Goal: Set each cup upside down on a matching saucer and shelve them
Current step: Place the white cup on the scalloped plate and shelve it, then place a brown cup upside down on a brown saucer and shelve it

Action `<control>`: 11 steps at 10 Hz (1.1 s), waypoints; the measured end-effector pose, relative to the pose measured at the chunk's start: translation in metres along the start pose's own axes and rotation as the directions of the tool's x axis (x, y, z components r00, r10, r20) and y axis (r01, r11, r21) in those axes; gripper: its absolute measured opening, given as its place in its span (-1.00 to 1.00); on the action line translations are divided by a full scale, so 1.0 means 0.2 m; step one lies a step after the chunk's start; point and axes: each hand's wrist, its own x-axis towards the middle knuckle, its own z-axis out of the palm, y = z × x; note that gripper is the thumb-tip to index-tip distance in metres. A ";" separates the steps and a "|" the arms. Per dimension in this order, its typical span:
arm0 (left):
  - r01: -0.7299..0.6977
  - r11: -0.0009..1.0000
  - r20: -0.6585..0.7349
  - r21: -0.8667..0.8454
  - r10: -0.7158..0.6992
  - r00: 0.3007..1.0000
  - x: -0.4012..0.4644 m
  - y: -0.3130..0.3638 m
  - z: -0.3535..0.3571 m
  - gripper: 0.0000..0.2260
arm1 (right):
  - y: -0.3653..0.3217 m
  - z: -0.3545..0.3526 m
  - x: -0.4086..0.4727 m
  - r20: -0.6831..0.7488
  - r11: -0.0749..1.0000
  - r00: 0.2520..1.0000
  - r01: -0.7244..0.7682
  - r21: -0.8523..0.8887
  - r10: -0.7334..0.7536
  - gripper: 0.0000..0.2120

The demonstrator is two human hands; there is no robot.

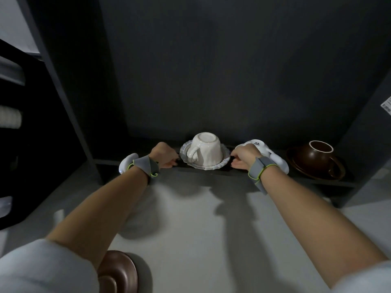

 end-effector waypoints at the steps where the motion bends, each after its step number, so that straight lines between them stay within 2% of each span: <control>1: -0.001 0.998 -0.023 0.063 0.002 1.000 -0.11 -0.01 -0.06 -0.82 | 0.02 -0.02 -0.08 0.052 0.999 0.999 -0.001 -0.037 0.003 -0.65; 2: 0.017 0.997 -0.035 0.071 -0.014 0.999 -0.20 -0.02 -0.11 -0.86 | 0.05 -0.01 -0.14 0.072 0.997 0.997 0.022 -0.071 -0.017 -0.60; 3: 0.097 0.995 -0.034 0.036 -0.096 0.995 -0.34 -0.06 -0.15 -0.73 | 0.08 0.03 -0.23 0.121 0.993 0.992 0.056 -0.103 -0.043 -0.63; 4: 0.109 0.994 -0.102 -0.011 -0.110 0.989 -0.42 -0.10 -0.23 -0.75 | 0.12 0.10 -0.30 0.190 0.992 0.981 0.059 -0.113 -0.036 -0.83; 5: 0.069 0.996 -0.197 -0.048 -0.077 0.977 -0.54 -0.20 -0.30 -0.78 | 0.18 0.21 -0.38 0.278 0.987 0.961 0.045 -0.156 0.000 -0.76; 6: 0.115 0.958 -0.232 -0.263 -0.179 0.956 -0.59 -0.27 -0.37 -0.82 | 0.23 0.30 -0.44 0.358 0.982 0.934 0.057 -0.180 0.012 -0.73; 7: 0.145 0.977 -0.286 0.158 -0.095 0.954 -0.71 -0.37 -0.43 -0.63 | 0.26 0.41 -0.50 0.429 0.973 0.903 0.092 -0.210 0.007 -0.74; 8: 0.126 0.888 -0.315 0.442 0.022 0.949 -0.82 -0.50 -0.49 -0.60 | 0.29 0.53 -0.57 0.502 0.965 0.865 0.125 -0.232 0.009 -0.75; 9: 0.205 0.974 -0.385 0.095 -0.154 0.910 -0.82 -0.61 -0.56 -0.67 | 0.31 0.64 -0.61 0.547 0.966 0.837 0.133 -0.220 0.009 -0.77; 11: 0.445 0.860 -0.325 0.249 -0.359 0.875 -0.87 -0.87 -0.57 -0.73 | 0.41 0.80 -0.68 0.614 0.981 0.788 0.081 -0.173 0.043 -0.77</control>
